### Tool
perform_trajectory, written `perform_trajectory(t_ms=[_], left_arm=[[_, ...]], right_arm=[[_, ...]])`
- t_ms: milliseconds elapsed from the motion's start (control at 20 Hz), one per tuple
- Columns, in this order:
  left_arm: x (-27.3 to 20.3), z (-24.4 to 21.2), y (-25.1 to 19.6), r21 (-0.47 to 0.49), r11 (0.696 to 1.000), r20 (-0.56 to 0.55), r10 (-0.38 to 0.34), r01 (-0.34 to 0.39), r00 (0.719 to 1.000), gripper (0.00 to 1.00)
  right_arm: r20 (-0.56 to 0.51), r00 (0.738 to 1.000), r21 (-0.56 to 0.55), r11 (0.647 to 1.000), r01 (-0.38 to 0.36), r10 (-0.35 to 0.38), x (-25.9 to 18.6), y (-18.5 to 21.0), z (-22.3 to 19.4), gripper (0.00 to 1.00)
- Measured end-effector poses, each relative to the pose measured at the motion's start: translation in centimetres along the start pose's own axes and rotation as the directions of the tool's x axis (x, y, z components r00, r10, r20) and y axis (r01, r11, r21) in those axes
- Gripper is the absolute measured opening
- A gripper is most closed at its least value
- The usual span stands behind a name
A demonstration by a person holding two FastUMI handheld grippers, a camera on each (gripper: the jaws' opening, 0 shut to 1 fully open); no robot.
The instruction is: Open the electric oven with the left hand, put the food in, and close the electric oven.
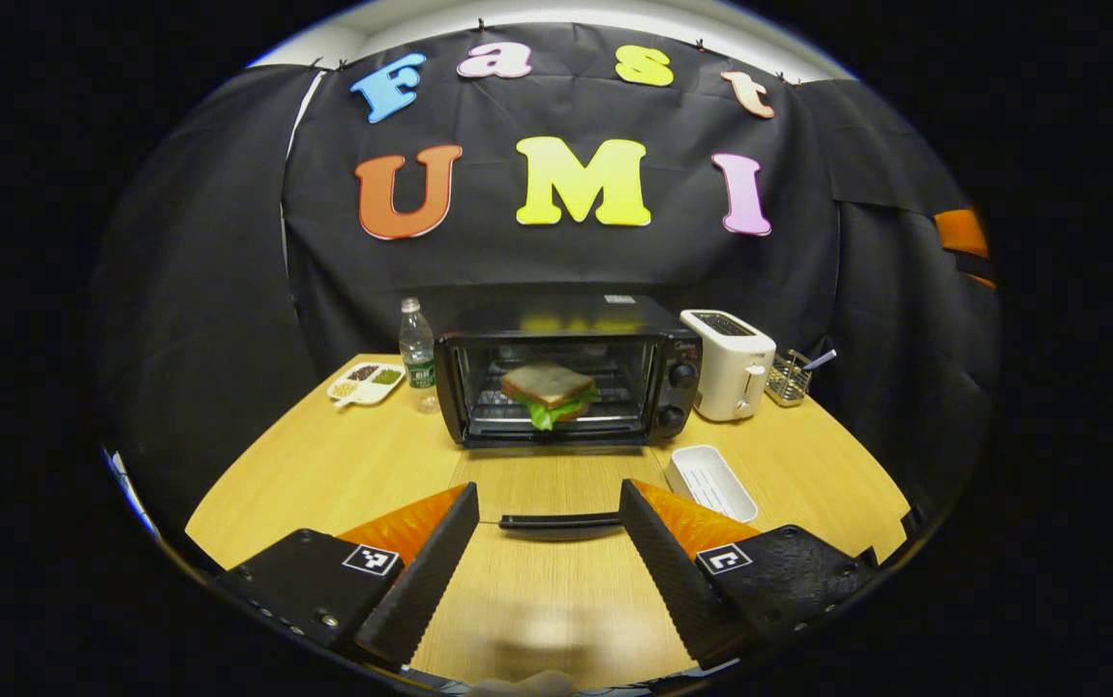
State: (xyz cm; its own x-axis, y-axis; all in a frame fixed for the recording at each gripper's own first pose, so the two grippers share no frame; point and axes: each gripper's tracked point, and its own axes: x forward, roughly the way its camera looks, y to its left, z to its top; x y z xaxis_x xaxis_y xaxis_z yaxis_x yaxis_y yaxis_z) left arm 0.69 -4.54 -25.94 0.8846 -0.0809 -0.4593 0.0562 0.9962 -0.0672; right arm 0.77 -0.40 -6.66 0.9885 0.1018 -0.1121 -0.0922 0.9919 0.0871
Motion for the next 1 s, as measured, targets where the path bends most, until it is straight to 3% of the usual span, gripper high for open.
perform_trajectory(t_ms=[300,350,400,450,500,550,600,650,700,750,850,900,950,1000], left_arm=[[3.8,-5.3,-0.9,0.015,1.0,-0.105,-0.002,0.003,0.994,0.96],[4.5,-6.1,-0.9,0.028,1.0,-0.122,0.002,0.001,0.993,0.96],[5.2,-7.0,-0.9,0.036,0.999,-0.133,0.0,0.004,0.991,0.96],[5.9,-7.9,-0.9,0.035,0.999,-0.15,0.0,0.005,0.989,0.96],[6.6,-8.9,-1.0,0.029,1.0,-0.173,-0.004,0.009,0.985,0.96],[7.2,-9.4,-1.0,0.029,1.0,-0.183,0.002,0.004,0.983,0.96],[7.6,-10.2,-1.1,0.028,1.0,-0.2,0.006,-0.001,0.98,0.96],[8.0,-10.8,-1.4,0.02,1.0,-0.213,0.002,0.003,0.977,0.96],[8.5,-11.1,-1.5,0.016,1.0,-0.22,0.0,0.004,0.976,0.96],[9.0,-11.5,-1.5,0.018,1.0,-0.23,0.004,0.0,0.973,0.96],[9.9,-12.4,-1.5,0.008,1.0,-0.254,0.002,0.0,0.967,1.0],[10.2,-12.6,-1.4,0.008,1.0,-0.264,0.006,-0.003,0.964,0.96],[10.6,-12.7,-1.3,0.012,1.0,-0.268,0.009,-0.006,0.964,0.96],[10.8,-13.0,-1.1,0.014,1.0,-0.275,0.011,-0.007,0.961,0.96]], right_arm=[[-0.011,1.0,-0.03,0.999,0.021,-0.021,-0.5,-1.0,-0.1,1.0],[-0.013,1.0,-0.033,0.999,0.025,-0.026,-0.6,-1.1,-0.1,0.89],[-0.015,1.0,-0.035,0.999,0.026,-0.027,-0.4,-1.1,-0.2,1.0],[-0.021,0.999,-0.037,0.999,0.028,-0.029,-0.4,-1.2,-0.3,1.0],[-0.027,0.999,-0.045,0.999,0.03,-0.031,-0.2,-1.3,-0.7,0.89],[-0.043,0.998,-0.055,0.997,0.044,-0.047,-0.1,-1.8,-1.2,0.89],[-0.056,0.997,-0.058,0.997,0.049,-0.052,0.1,-1.9,-1.5,1.0],[-0.066,0.996,-0.059,0.997,0.055,-0.058,0.2,-2.1,-1.8,0.91],[-0.077,0.995,-0.059,0.996,0.06,-0.064,0.4,-2.3,-2.1,0.91],[-0.082,0.994,-0.06,0.996,0.064,-0.069,0.6,-2.3,-2.2,1.0],[-0.093,0.993,-0.057,0.996,0.068,-0.073,1.2,-2.3,-2.5,1.0],[-0.1,0.992,-0.053,0.996,0.068,-0.073,1.4,-2.2,-2.7,0.91],[-0.106,0.992,-0.05,0.996,0.068,-0.073,1.7,-2.1,-2.8,0.91],[-0.109,0.992,-0.048,0.997,0.065,-0.07,1.9,-1.9,-2.9,1.0]])
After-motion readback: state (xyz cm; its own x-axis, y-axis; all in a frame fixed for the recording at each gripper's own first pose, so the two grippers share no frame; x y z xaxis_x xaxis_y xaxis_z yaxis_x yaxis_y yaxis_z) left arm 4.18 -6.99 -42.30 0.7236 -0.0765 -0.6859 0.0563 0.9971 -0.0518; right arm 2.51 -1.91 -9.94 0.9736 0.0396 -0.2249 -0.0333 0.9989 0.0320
